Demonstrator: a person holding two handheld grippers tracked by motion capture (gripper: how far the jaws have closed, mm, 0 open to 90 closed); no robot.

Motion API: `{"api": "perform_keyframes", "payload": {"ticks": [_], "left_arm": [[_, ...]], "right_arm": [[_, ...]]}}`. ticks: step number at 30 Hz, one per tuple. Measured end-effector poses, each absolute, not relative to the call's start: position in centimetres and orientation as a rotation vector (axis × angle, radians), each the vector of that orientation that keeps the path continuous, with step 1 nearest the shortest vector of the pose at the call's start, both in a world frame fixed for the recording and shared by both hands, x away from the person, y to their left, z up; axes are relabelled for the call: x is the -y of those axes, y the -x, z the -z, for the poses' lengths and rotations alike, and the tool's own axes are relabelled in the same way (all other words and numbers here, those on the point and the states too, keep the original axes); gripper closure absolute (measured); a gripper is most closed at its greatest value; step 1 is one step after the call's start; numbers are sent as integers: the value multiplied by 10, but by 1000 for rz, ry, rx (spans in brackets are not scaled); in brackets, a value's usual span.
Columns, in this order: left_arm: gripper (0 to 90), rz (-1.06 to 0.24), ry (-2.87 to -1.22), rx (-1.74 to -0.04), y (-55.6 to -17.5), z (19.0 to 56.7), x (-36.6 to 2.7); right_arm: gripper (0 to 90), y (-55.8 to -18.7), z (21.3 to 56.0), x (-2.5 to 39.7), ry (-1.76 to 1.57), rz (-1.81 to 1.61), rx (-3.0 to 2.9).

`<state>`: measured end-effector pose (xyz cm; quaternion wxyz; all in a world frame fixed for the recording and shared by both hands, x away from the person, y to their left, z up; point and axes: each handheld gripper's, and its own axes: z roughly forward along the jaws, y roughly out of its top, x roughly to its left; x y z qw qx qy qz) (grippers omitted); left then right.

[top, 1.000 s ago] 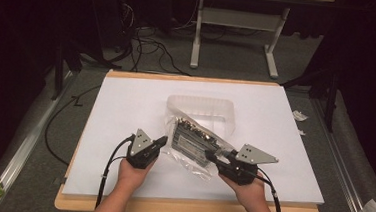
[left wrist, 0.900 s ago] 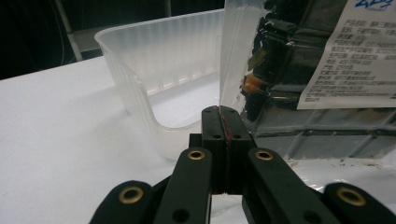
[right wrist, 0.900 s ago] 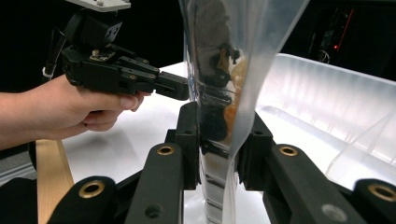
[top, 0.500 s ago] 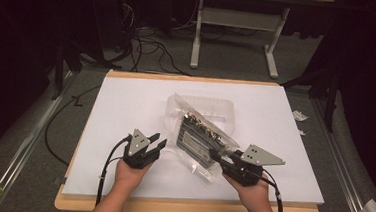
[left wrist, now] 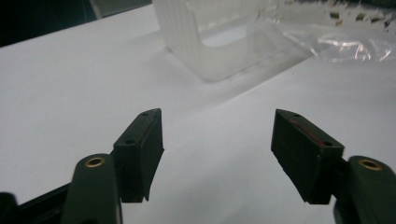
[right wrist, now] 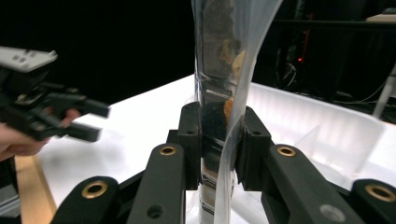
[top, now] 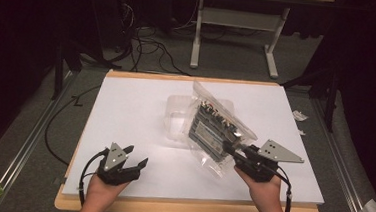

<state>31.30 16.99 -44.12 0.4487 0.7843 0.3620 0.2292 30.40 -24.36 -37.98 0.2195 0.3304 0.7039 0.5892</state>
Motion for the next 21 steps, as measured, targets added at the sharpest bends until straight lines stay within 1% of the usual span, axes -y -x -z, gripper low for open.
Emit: {"api": "perform_keyframes", "payload": {"ticks": [2, 5, 7, 11, 16, 21], "left_arm": [[326, -596, -1904, -923, -310, 439, -177], [334, -614, -1832, -959, -311, 436, -184], [339, -634, -1828, -957, -313, 436, -185], [340, -614, -1851, -950, -316, 439, -184], [342, -602, -1867, -919, -316, 438, -181], [342, -602, -1889, -884, -316, 438, -175]], "right_arm": [[760, -305, 376, 248, -937, -1634, -1927], [760, -308, 369, 250, -937, -1625, -1913], [761, -311, 364, 249, -935, -1623, -1905], [761, -321, 358, 248, -937, -1616, -1895], [761, -348, 344, 246, -959, -1630, -1894], [761, -365, 337, 240, -961, -1603, -1899]]}}
